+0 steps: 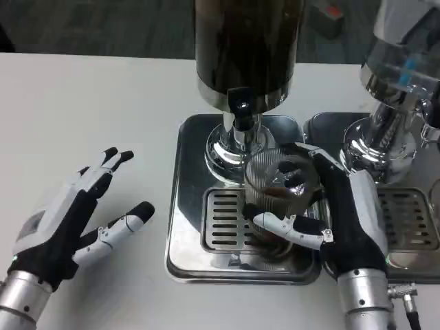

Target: Grasp the cup under the faucet to collect the drink, then remove the cup.

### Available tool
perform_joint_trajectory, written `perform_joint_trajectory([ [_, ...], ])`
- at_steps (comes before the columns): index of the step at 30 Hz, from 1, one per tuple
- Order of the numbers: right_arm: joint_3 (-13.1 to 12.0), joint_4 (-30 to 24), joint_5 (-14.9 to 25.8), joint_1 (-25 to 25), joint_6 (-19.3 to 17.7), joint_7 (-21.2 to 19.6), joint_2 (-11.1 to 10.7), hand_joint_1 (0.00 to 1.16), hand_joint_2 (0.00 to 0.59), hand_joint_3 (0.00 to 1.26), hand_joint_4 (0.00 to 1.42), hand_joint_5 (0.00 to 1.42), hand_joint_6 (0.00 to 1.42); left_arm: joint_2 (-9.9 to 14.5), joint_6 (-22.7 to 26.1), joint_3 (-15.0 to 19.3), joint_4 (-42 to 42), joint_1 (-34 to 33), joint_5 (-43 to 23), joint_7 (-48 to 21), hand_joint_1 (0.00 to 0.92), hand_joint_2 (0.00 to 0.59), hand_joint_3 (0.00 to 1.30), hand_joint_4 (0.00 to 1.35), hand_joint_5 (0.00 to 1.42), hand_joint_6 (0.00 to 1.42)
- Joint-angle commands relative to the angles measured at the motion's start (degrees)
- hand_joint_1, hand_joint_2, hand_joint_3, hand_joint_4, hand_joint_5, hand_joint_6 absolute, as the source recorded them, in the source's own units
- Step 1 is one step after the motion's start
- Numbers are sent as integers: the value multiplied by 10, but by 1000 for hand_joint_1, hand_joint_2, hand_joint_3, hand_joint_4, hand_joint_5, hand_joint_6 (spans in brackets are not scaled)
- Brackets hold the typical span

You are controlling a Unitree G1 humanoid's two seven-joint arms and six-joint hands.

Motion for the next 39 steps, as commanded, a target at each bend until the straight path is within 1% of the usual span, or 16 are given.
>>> perform_joint_trajectory([
  [1,3,-34,6,10,-4,5,-1,1046,188,401,554,760,1067,6,-11,-3,0,-3,9,-3,0,165,107,0,44,0],
  [3,3,-53,7,21,-2,13,-3,1046,188,408,565,766,1095,8,-14,-3,-6,-1,13,-2,0,165,107,0,44,0],
  [7,4,-96,12,53,2,27,-4,1046,188,412,570,781,1104,17,-24,-5,-26,6,28,0,0,165,104,0,44,0],
  [11,-3,-129,27,73,7,43,-3,1046,188,420,570,784,1120,32,-36,-3,-57,16,64,20,0,159,71,0,27,0],
  [17,-4,-186,34,103,12,72,-10,1018,194,444,585,801,1144,73,-35,6,-128,50,125,30,0,160,15,0,0,0],
  [20,-3,-215,40,119,14,89,-14,1011,193,446,587,802,1156,96,-31,20,-170,88,143,33,0,160,1,0,0,0],
  [24,-1,-253,51,139,21,110,-17,1006,192,447,588,802,1161,112,-26,37,-202,127,153,32,0,159,0,0,0,0],
  [26,0,-274,58,149,25,124,-21,985,199,447,589,802,1166,121,-25,47,-217,155,157,36,0,159,0,0,0,0],
  [28,1,-288,63,156,28,134,-23,981,199,454,594,811,1169,123,-25,60,-231,181,159,40,0,159,0,0,0,0],
  [33,0,-316,80,168,35,167,-34,979,199,459,595,812,1169,117,-13,75,-254,213,166,41,0,166,0,0,0,0],
  [37,0,-321,80,173,40,174,-35,978,199,460,595,812,1169,103,-5,70,-260,218,164,40,0,168,0,0,0,0],
  [39,0,-313,78,169,41,173,-33,978,199,460,598,812,1169,98,-2,68,-259,217,162,40,0,168,0,0,0,0],
])
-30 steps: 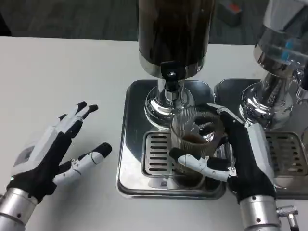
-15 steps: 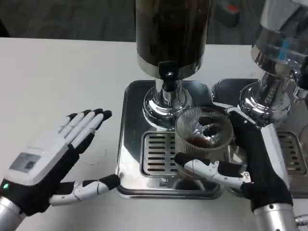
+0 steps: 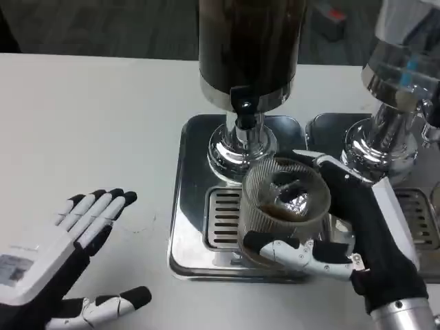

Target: Grasp the cup under the faucet to collect the drink, then remove the cup.

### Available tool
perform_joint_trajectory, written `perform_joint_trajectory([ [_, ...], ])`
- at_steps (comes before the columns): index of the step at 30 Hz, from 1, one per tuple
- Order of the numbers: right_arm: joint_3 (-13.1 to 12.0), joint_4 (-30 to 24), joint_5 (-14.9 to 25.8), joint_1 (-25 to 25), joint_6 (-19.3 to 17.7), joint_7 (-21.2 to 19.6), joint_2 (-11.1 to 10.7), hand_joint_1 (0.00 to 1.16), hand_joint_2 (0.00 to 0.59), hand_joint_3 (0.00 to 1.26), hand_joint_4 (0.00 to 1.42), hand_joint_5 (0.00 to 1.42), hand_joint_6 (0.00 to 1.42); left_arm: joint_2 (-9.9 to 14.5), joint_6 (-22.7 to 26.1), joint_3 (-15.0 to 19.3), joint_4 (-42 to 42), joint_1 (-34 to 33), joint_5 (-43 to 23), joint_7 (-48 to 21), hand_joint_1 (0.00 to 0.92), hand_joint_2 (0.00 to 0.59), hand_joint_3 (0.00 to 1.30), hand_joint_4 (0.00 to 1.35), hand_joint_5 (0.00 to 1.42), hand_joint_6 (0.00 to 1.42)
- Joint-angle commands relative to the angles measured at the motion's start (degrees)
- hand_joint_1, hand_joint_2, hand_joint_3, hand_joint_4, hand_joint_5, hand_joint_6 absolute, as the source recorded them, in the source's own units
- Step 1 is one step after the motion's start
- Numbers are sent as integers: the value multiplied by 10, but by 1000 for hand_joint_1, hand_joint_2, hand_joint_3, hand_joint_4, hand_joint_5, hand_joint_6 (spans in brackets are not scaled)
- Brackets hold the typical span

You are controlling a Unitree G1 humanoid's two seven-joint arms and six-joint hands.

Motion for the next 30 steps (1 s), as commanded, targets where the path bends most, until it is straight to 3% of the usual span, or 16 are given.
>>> perform_joint_trajectory([
  [1,-1,-9,6,-7,2,-4,7,977,199,461,607,812,1169,-15,10,-3,-4,1,0,5,0,168,0,0,0,0],
  [7,-5,9,1,-23,2,-13,11,977,199,457,611,812,1168,-22,12,-7,0,-4,0,2,0,165,0,0,0,0],
  [30,1,-11,-10,-4,1,-18,24,988,202,447,611,802,1165,-17,7,-21,3,-6,3,3,0,166,0,0,0,0],
])
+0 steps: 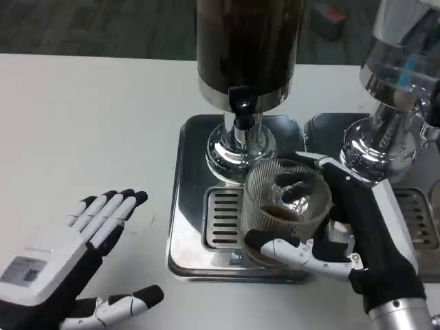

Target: Grasp the cup under the faucet to collect the drink, then remove the cup.

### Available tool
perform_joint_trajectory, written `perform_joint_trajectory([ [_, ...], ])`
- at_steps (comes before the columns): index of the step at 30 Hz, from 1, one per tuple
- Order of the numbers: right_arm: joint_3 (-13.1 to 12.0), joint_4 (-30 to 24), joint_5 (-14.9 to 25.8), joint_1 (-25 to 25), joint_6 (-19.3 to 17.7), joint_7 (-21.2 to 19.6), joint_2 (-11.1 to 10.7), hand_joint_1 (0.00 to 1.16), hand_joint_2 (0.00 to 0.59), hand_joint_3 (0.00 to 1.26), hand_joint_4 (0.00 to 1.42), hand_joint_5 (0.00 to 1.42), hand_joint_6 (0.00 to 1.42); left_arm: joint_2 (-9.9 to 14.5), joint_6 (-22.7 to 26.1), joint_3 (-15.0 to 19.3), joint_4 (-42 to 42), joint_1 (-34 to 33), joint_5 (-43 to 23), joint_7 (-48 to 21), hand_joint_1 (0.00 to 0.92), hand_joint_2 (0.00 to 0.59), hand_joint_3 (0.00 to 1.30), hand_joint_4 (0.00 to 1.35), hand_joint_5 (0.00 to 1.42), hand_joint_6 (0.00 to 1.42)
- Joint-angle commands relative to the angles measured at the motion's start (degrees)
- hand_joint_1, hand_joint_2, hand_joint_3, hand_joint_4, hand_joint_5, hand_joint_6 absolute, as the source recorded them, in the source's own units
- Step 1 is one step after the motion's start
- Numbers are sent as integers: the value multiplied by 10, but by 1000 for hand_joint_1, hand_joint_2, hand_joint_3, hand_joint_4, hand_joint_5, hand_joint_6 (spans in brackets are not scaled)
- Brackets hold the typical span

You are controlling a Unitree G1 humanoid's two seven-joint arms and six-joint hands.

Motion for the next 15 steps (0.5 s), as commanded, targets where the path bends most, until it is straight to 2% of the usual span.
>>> perform_joint_trajectory([
  [1,2,-20,3,-2,-8,-11,7,988,202,447,611,802,1166,3,-3,-1,5,2,4,3,0,167,0,0,0,0],
  [15,1,-20,3,-1,-7,-12,10,990,202,447,611,811,1167,1,-1,-4,7,-1,2,3,0,169,0,0,0,0],
])
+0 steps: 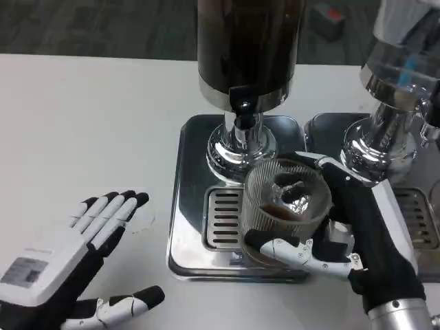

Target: Grasp the cup under the faucet to collect the drink, then remove the cup.

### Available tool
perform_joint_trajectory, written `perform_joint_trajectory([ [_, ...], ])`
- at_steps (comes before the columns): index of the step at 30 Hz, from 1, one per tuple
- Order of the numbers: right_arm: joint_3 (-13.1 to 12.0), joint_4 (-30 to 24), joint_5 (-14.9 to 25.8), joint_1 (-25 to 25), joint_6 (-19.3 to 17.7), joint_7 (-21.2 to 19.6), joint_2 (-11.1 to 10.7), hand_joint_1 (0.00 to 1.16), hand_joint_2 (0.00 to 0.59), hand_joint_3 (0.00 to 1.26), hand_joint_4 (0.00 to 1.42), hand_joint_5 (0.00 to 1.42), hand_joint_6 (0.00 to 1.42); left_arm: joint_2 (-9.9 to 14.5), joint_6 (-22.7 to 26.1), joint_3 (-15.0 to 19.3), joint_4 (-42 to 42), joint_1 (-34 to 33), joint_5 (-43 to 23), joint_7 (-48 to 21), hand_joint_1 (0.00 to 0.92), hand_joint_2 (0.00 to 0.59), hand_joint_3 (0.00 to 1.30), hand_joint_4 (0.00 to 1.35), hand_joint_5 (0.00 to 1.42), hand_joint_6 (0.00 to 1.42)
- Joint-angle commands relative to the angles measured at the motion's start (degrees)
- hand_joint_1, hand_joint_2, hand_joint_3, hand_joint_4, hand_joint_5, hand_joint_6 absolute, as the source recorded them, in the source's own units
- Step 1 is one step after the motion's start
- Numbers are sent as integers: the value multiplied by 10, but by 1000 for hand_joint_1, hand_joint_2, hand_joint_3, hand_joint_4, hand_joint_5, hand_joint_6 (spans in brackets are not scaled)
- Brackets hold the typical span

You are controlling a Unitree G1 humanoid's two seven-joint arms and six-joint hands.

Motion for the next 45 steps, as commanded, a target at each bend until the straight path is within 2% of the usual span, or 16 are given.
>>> perform_joint_trajectory([
  [1,0,-19,5,-2,-7,-12,7,990,200,447,611,811,1167,1,-2,-1,7,-1,2,3,0,169,0,0,0,0],
  [19,1,-23,5,2,-3,-9,10,995,193,447,611,812,1167,-1,-4,-4,5,2,0,2,0,169,0,0,0,0],
  [45,-7,-34,3,4,6,-10,7,996,192,460,611,812,1150,-16,13,-4,-9,5,10,6,0,170,3,0,0,0],
])
